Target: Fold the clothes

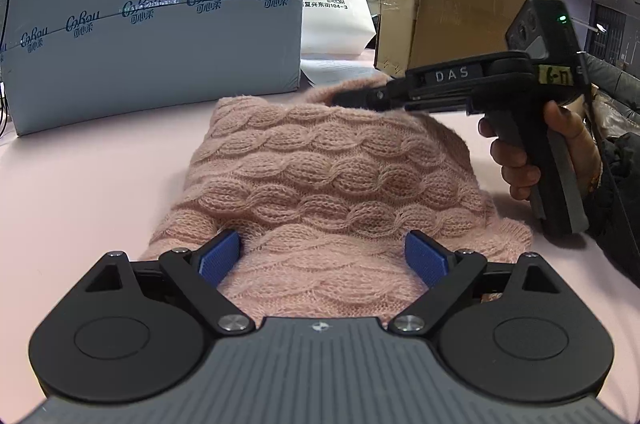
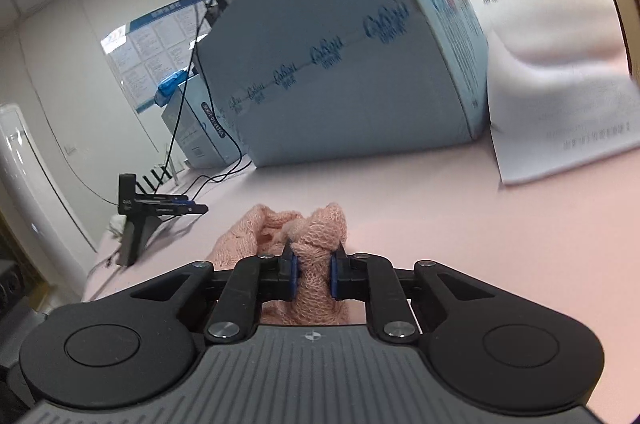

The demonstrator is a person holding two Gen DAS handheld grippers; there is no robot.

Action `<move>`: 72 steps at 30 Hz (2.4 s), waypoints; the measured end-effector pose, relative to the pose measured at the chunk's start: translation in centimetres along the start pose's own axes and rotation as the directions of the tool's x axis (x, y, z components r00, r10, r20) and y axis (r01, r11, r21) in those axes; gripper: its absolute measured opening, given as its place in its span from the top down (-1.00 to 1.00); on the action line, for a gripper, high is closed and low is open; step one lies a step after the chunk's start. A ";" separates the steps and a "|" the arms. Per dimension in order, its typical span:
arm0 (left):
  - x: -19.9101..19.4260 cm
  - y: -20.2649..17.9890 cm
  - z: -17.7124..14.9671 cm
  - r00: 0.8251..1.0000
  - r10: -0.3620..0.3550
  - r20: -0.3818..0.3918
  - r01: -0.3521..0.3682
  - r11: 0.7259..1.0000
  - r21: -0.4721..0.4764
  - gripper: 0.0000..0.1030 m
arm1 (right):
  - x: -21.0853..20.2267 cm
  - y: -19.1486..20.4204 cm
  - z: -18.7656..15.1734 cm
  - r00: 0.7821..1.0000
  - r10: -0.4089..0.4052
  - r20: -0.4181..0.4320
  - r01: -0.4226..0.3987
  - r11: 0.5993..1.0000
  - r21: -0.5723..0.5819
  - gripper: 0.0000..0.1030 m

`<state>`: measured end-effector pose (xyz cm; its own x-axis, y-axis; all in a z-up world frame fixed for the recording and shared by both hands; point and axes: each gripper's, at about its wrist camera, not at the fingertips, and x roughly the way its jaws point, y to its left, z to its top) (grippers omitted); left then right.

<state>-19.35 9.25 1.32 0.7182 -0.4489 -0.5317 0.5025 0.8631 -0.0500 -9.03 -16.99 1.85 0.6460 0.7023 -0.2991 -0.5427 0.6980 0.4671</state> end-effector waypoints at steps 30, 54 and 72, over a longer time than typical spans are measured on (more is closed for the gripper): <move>-17.0 -1.4 2.6 0.907 0.233 0.350 -0.241 0.970 -0.020 -0.75 | -7.6 16.3 -6.3 0.897 0.363 -0.254 -0.440 0.666 -0.602 0.75; -5.3 1.4 -1.2 0.973 0.174 0.154 -0.171 0.985 -0.031 -0.84 | -8.2 16.8 -10.4 0.907 0.255 -0.334 -0.419 0.619 -0.664 -0.20; -15.7 2.1 -1.5 0.956 0.229 0.183 -0.208 0.970 -0.126 -0.82 | -8.4 9.8 -7.0 0.985 0.128 -0.120 -0.126 0.992 0.019 -1.00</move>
<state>-30.29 18.50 8.28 0.8898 -0.2744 -0.3647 0.2778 0.9596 -0.0442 -23.51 -15.08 3.11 0.5023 0.7973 -0.3348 -0.6093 0.6010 0.5172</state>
